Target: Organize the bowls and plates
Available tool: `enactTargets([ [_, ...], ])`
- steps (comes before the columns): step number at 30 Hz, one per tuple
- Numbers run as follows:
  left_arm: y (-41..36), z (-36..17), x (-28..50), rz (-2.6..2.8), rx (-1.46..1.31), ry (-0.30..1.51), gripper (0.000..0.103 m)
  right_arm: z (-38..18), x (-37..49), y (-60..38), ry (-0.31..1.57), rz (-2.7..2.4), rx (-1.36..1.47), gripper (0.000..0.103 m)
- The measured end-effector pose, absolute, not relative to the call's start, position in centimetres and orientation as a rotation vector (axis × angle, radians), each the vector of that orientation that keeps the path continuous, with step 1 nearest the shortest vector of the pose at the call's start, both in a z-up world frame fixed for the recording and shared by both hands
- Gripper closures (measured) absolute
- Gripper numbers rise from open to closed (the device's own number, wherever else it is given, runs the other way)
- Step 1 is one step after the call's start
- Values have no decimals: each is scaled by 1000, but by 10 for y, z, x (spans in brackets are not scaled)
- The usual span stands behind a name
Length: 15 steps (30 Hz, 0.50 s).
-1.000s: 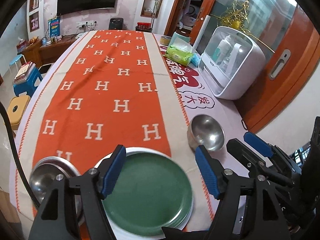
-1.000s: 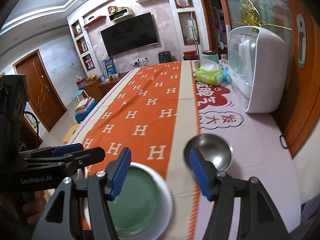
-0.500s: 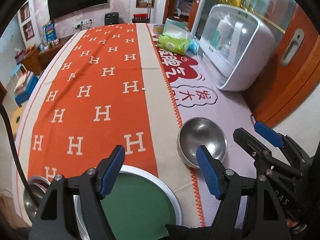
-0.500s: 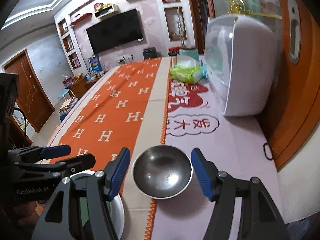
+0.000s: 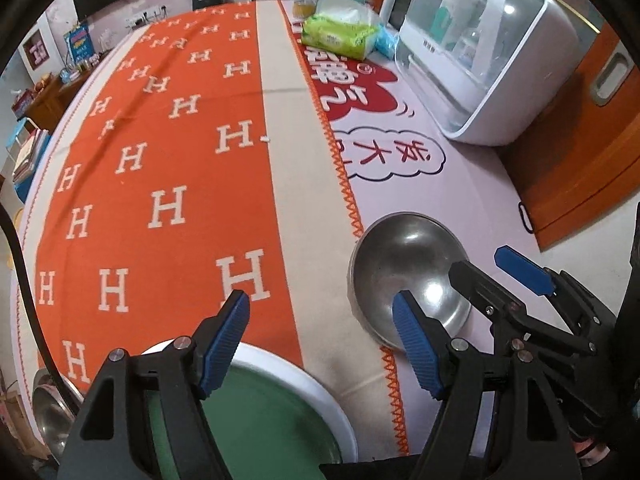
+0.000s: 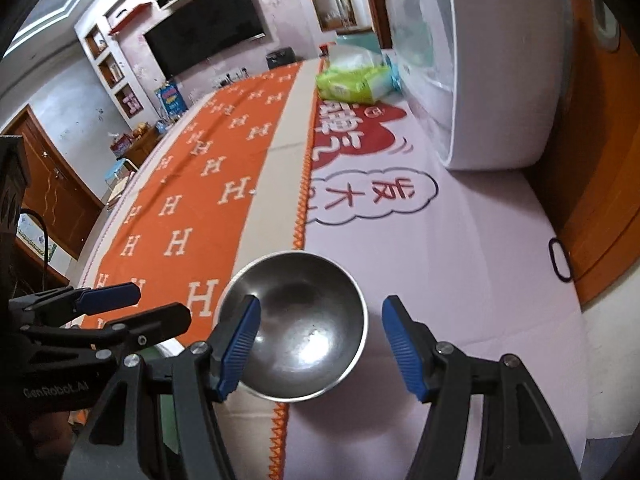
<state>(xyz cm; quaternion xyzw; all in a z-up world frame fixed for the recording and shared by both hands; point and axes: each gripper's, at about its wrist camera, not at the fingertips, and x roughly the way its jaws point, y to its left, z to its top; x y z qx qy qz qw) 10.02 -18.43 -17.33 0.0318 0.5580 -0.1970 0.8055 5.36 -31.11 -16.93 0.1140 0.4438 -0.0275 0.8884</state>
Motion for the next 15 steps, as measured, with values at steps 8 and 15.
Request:
enactTargets([
  [8, -202, -199, 120, -442, 69, 1277, 30, -195, 69, -330, 1003, -68, 299, 40],
  [15, -208, -216, 127, -456, 65, 1334, 40, -213, 81, -335, 1063, -59, 330, 41],
])
